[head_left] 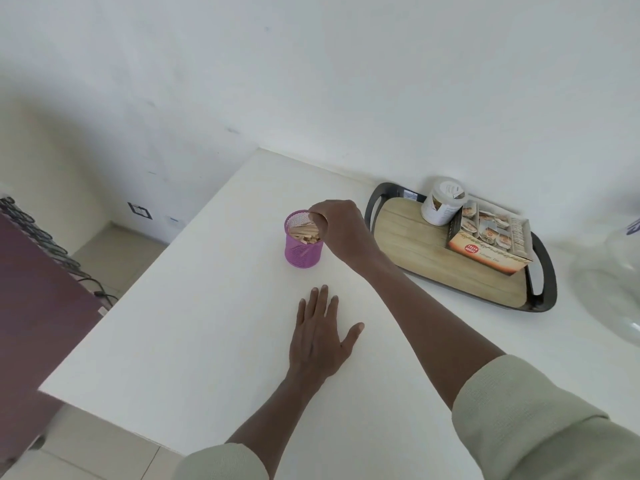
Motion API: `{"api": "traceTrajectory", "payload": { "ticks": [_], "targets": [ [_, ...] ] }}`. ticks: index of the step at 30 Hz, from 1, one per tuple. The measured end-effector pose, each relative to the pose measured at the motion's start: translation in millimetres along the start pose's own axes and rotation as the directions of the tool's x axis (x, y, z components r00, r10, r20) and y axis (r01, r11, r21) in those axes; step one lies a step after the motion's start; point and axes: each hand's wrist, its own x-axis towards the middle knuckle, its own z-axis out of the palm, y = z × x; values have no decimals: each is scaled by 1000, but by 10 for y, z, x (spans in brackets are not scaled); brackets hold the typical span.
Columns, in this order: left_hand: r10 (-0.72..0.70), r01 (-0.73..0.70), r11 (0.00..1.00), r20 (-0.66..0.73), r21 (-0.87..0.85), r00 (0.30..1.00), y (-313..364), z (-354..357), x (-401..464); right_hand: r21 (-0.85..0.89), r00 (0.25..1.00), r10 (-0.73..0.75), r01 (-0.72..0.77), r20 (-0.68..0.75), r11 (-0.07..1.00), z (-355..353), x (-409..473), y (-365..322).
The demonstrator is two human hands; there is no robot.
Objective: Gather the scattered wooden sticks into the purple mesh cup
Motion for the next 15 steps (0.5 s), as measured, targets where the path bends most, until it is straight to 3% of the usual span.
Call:
{"api": "traceTrajectory", "payload": {
  "ticks": [4, 6, 8, 11, 15],
  "targets": [
    [-6, 6, 1000, 11, 9, 1000, 10, -13, 0, 157, 969, 96, -61, -227, 986, -5, -63, 28],
    [-12, 11, 1000, 19, 9, 1000, 14, -13, 1, 324, 889, 273, -153, -368, 934, 6, -148, 48],
    [-15, 14, 1000, 28, 8, 1000, 15, -10, 5, 508, 776, 474, -233, -417, 829, 63, -276, 102],
    [-14, 14, 1000, 38, 12, 999, 10, -1, 10, 628, 687, 627, -315, -367, 712, 246, -525, 182],
    [1, -3, 999, 56, 35, 998, 4, -4, 16, 592, 760, 625, -425, -177, 685, 551, -718, 285]
  ]
}}
